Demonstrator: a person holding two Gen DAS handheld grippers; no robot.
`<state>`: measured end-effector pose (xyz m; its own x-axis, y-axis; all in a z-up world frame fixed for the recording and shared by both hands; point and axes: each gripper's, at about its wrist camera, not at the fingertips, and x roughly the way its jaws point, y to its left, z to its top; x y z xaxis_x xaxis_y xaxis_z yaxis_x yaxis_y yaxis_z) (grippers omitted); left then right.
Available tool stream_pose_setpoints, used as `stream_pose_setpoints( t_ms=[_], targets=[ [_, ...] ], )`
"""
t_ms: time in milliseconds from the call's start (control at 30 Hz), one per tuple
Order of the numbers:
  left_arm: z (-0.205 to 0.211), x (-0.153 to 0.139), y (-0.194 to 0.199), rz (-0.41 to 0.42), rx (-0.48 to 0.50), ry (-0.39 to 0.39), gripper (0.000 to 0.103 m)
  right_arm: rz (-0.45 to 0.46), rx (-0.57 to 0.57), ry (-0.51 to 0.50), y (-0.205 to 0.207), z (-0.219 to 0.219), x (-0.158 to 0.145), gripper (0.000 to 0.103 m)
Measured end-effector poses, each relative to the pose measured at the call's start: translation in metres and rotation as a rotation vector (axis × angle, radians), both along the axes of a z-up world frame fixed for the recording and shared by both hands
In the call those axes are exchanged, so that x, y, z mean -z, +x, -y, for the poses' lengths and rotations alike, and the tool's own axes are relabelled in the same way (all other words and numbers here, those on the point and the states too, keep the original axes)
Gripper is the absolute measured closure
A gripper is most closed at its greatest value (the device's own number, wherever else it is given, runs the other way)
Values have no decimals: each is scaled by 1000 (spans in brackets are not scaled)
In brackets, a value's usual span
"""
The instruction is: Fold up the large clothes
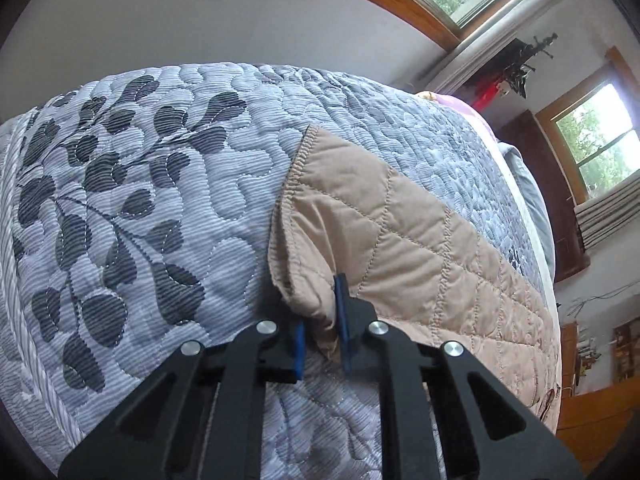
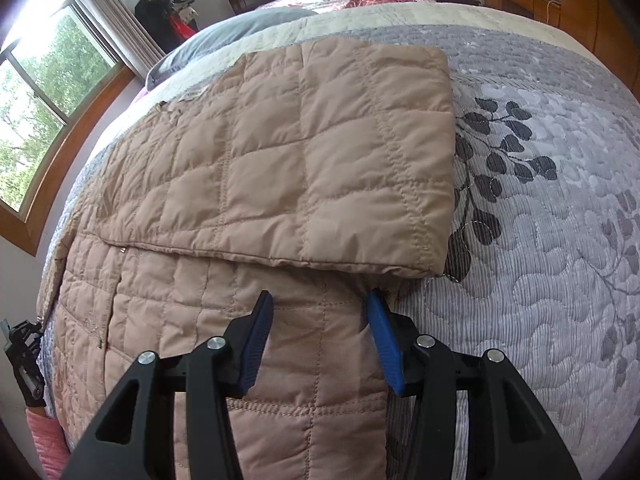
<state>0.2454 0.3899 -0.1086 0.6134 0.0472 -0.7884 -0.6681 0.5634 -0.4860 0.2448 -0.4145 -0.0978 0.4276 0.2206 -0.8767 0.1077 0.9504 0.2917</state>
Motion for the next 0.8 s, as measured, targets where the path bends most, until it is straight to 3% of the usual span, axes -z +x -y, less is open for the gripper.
stream_pose_setpoints(
  t_ms=[100, 200, 400, 500, 600, 800],
  targets=[
    [2, -4, 6, -1, -2, 2, 99, 5, -4, 0, 1, -1, 1, 53],
    [15, -27, 10, 39, 11, 58, 100, 22, -2, 26, -1, 3, -3, 52],
    [103, -111, 30, 172, 176, 300, 100, 93, -13, 1, -13, 4, -32, 52],
    [164, -131, 48, 181, 302, 404, 100, 104, -17, -6, -18, 2, -41, 52],
    [230, -129, 72, 168, 467, 443, 100, 108, -23, 7, -20, 1, -45, 52],
    [337, -110, 101, 155, 683, 467, 100, 115, -31, 10, -22, -3, -50, 52]
  ],
)
